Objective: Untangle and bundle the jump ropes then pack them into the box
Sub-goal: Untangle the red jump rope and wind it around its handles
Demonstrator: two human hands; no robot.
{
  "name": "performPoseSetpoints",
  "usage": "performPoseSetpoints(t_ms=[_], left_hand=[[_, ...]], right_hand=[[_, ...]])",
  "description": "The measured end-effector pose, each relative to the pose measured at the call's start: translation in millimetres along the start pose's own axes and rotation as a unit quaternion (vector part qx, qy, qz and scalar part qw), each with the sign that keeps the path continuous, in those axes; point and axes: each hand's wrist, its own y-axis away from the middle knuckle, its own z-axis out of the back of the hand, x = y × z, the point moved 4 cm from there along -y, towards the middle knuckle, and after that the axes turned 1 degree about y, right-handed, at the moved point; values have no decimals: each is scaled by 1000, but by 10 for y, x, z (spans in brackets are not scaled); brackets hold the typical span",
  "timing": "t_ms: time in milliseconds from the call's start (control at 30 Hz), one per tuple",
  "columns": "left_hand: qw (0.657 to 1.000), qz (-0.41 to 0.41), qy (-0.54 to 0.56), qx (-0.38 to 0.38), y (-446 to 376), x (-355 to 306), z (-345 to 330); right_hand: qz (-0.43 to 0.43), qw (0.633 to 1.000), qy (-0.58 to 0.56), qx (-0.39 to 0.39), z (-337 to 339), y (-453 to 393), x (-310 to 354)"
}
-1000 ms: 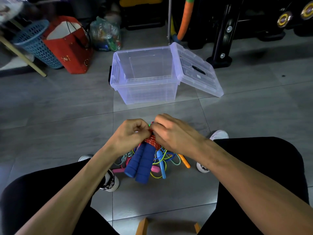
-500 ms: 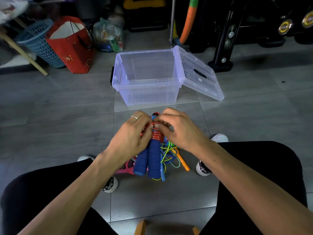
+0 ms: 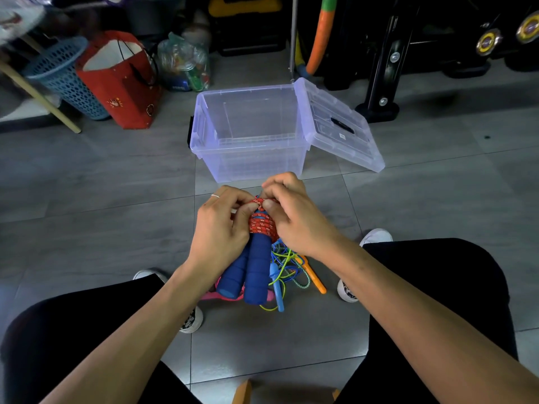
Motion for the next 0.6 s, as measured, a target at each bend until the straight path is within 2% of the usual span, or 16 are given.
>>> performPoseSetpoints(t_ms=[100, 167, 233, 300, 333, 367, 400, 433, 467, 500, 600], left_hand=[[998, -54, -34, 4, 22, -25, -27], [997, -68, -38, 8, 60, -42, -58], [999, -46, -15, 2, 88, -53, -85], [998, 44, 36, 6, 99, 6, -124], [987, 129, 95, 24, 97, 54, -151], [953, 228, 190, 57, 97, 79, -189], [900, 311, 291, 92, 112, 93, -251], [847, 362, 373, 114, 137, 71, -293], [813, 375, 430, 119, 144, 39, -310], [797, 364, 468, 110, 131, 1, -304], [805, 316, 499, 59, 67, -68, -219]], right_hand=[[-53, 997, -49, 8, 38, -39, -4], [-51, 998, -45, 0, 33, -44, -19], [-37, 998, -37, -29, 44, -38, -10], [-27, 996, -50, -72, 96, -39, 3], [-25, 994, -62, -88, 127, -45, 5], [-26, 992, -75, -96, 153, -56, 4], [-28, 991, -90, -98, 171, -66, 2], [-29, 989, -107, -96, 179, -67, 2], [-28, 988, -122, -93, 180, -62, 5], [-27, 986, -137, -90, 178, -58, 13], [-26, 980, -178, -81, 186, -52, 37]])
